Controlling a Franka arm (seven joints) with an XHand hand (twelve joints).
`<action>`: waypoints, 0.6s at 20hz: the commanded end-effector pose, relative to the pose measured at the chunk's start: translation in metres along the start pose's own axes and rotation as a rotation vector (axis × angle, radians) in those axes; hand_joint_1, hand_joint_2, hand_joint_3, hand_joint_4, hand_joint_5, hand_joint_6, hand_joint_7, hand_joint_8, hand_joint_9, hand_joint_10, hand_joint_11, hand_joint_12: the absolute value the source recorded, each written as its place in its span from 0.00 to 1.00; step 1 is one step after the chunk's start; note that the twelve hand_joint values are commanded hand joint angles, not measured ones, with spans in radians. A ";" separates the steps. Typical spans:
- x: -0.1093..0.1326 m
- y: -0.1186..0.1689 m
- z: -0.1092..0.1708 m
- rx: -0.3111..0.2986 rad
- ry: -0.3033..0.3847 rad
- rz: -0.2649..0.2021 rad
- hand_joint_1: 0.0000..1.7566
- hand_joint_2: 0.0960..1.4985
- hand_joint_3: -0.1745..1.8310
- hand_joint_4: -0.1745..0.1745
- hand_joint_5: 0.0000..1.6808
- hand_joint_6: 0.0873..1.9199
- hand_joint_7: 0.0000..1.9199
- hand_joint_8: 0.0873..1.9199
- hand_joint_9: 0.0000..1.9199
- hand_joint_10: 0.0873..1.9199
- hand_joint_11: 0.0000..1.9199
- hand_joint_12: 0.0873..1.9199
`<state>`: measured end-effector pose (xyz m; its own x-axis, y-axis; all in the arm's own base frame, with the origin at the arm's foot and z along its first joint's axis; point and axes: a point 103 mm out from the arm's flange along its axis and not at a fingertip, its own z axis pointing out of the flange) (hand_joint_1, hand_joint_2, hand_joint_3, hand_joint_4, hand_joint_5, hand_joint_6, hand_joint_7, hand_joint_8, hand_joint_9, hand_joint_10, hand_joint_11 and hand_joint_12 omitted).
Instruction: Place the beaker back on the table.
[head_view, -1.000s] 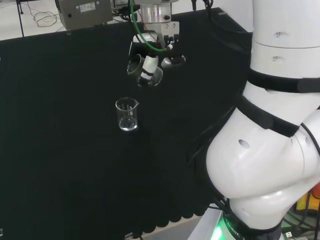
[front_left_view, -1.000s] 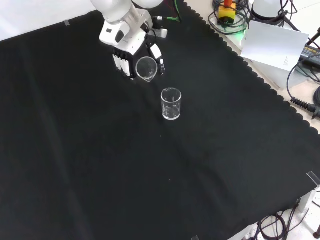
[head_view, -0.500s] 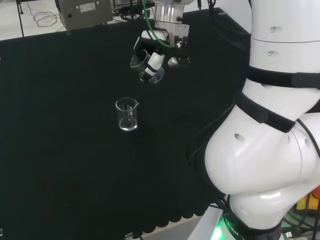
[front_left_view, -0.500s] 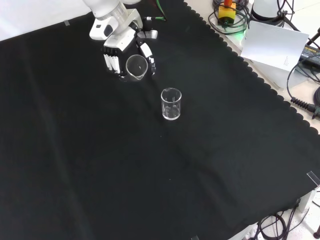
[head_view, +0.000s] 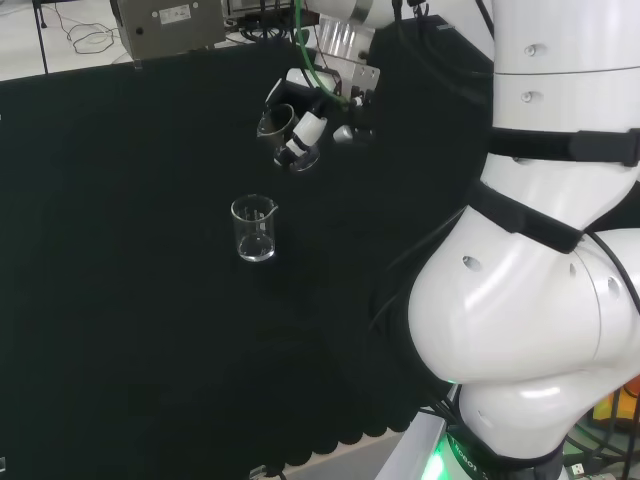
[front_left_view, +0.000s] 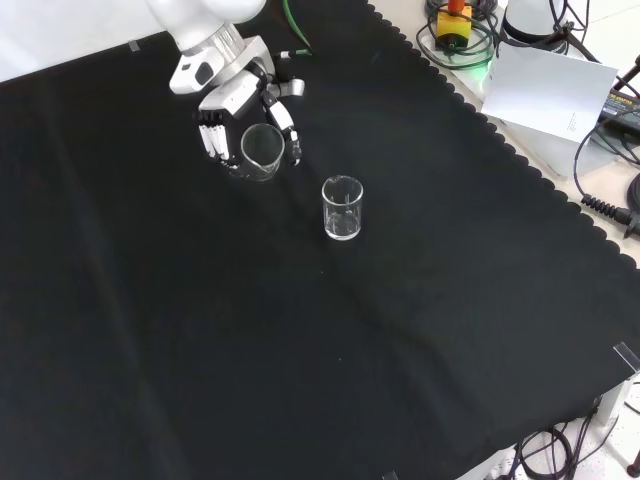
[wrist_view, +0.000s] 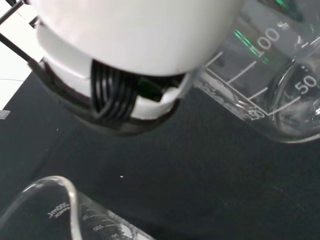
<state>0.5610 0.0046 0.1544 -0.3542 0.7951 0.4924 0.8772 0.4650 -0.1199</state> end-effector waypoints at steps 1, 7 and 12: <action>-0.012 0.019 0.023 -0.022 0.080 -0.016 0.82 0.27 0.54 0.00 0.72 0.38 0.68 0.37 0.81 0.18 0.60 0.34; -0.022 0.030 0.042 -0.034 0.164 -0.036 0.82 0.27 0.53 0.00 0.72 0.37 0.69 0.36 0.82 0.12 0.60 0.34; -0.034 0.033 0.048 -0.085 0.198 -0.054 0.82 0.28 0.51 0.00 0.74 0.36 0.69 0.35 0.85 0.02 0.60 0.35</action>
<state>0.5828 0.0134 0.1029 -0.3354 0.7150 0.6135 0.8792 0.4715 -0.0688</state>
